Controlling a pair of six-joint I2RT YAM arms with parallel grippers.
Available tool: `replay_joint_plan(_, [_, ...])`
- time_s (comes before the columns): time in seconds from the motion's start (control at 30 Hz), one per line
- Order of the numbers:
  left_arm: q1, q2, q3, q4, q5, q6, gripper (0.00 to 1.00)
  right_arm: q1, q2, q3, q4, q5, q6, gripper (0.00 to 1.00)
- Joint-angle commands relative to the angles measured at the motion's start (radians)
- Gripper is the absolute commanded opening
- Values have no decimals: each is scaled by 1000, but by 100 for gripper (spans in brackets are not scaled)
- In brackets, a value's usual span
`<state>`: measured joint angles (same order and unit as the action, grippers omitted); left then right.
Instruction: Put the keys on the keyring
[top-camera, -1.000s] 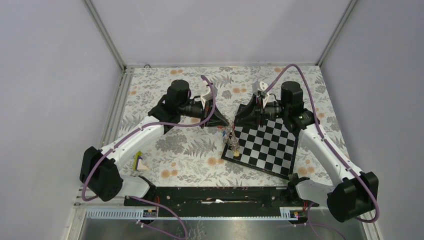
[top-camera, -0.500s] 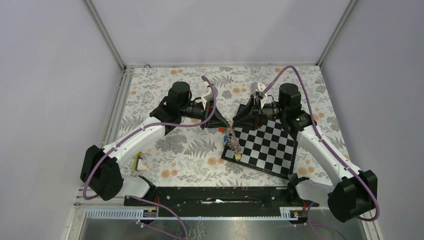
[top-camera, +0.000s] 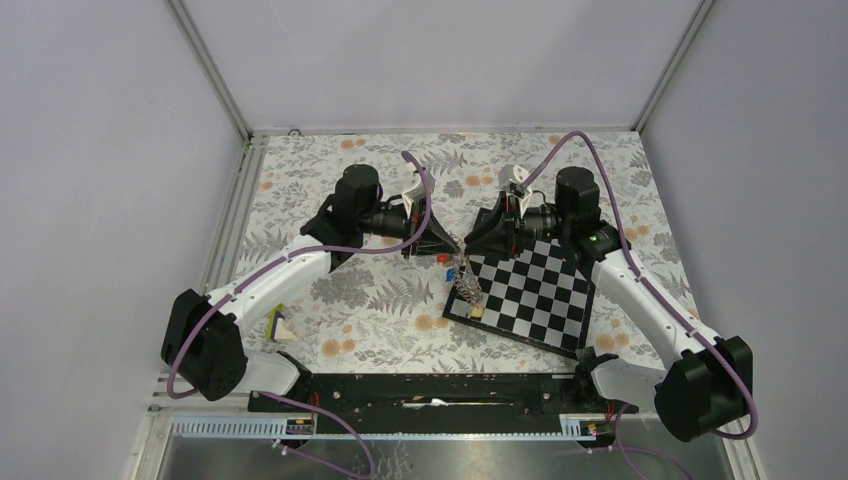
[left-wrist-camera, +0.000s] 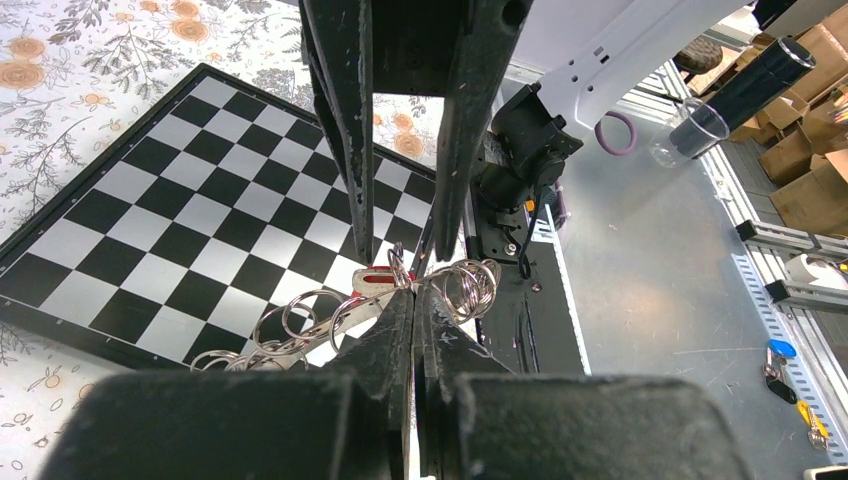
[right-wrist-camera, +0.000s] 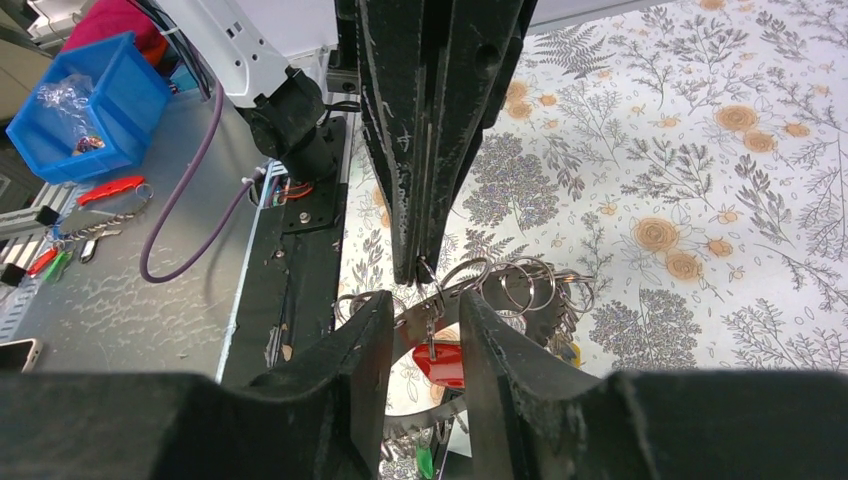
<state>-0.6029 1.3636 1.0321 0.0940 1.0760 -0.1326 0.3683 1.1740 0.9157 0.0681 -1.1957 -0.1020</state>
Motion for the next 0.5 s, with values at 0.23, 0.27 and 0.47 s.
replay_joint_plan(0.23, [4, -7, 8, 107, 47, -18, 0, 14, 23, 0, 45, -5, 8, 21])
replay_joint_plan(0.27, [5, -7, 7, 108, 45, -18, 0, 14, 23, 0, 45, -5, 8, 19])
replay_joint_plan(0.47, [5, -11, 3, 91, 21, 22, 0, 15, 7, 3, 45, 11, 13, 0])
